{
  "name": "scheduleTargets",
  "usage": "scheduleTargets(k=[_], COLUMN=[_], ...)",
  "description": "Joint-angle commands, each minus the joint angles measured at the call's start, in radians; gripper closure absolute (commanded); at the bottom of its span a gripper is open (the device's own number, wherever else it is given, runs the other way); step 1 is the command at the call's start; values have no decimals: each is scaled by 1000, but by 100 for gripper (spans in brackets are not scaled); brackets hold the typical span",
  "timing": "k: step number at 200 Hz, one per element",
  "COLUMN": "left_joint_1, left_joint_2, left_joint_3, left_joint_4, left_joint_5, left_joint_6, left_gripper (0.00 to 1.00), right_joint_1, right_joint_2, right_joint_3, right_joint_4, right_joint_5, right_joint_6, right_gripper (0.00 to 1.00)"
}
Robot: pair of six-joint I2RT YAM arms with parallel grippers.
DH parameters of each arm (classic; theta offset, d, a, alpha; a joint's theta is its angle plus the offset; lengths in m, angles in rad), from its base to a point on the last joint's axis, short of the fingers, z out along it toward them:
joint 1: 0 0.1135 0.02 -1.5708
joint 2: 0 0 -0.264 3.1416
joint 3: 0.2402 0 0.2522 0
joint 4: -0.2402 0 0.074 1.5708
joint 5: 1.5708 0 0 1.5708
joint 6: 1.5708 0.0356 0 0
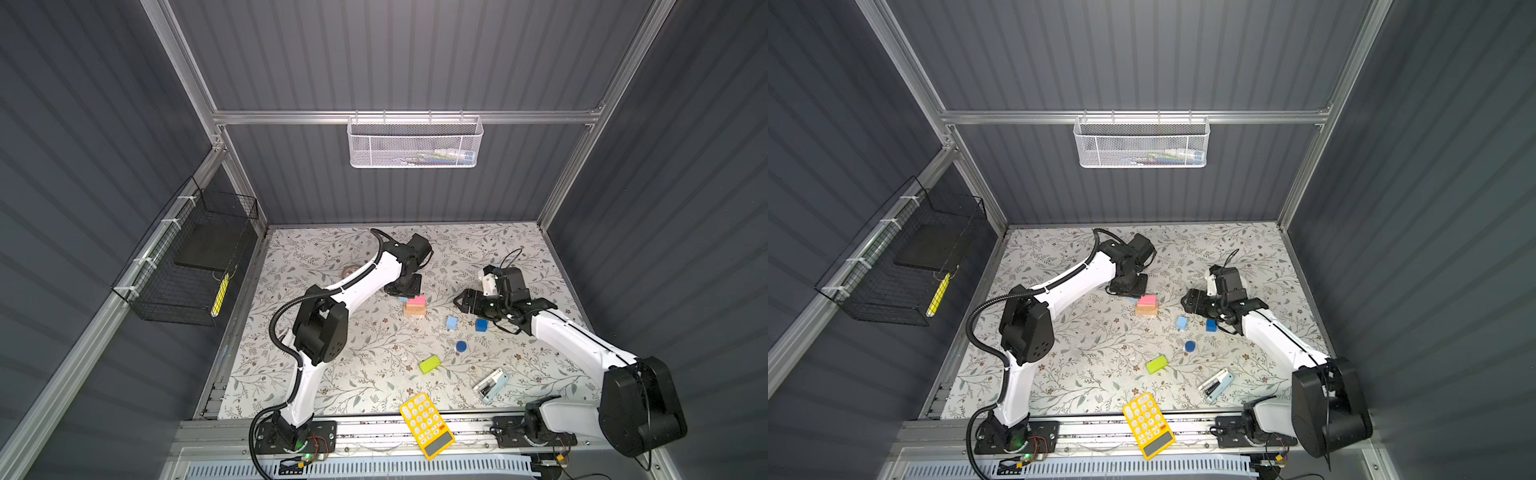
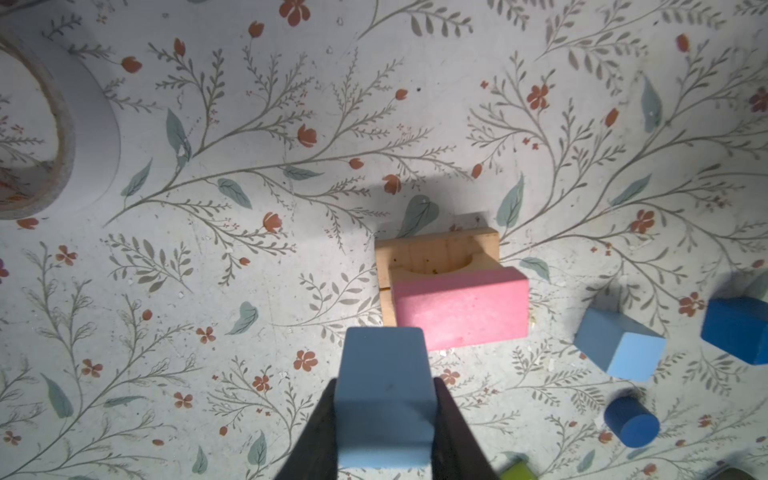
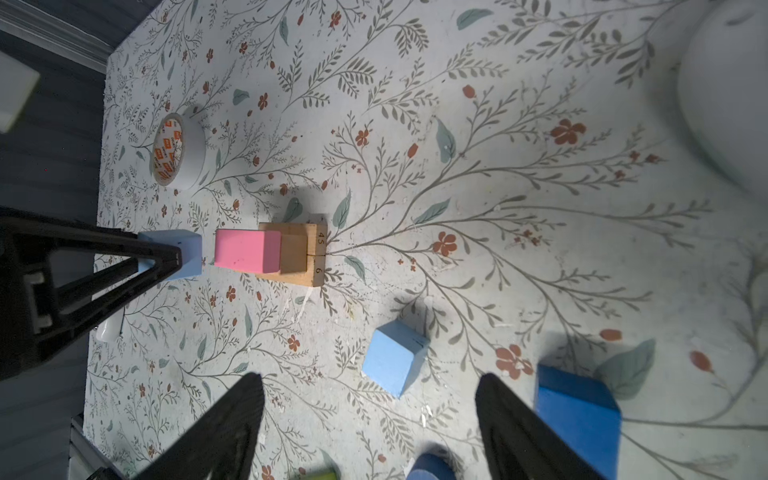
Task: Build the wood block tower
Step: 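Lower the light blue cube onto the pink block with the left gripper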
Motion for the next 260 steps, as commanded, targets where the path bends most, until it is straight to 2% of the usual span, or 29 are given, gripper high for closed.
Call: scheduleTargets(k=[1,67,108,115,260], left_joint_1=[-9,-38,-41,-41,-47], left_joint_2=[25,82,97,97,118], left_joint_3=[49,119,131,132,151], left_joint_4=[-44,-67,-73,-75,-74], left_joint_5=[-13,-6,-16,-20,-29], left_joint_6=[-32,-52,-68,-71,-121], left_gripper=[100,100,100,100,98], right_joint_1=[-9,-23,-29,-29,-38], right_joint_2=[-12,-4,0,2,15], right_joint_3=[-19,-32,-36,-36,-53], right_joint_4=[28,45,52,53,79], right_joint_5=[-12,-24,-24,-61,-76], right_joint_6=[-12,-13,-13,-14,-7], right_gripper=[18,18,18,18,18])
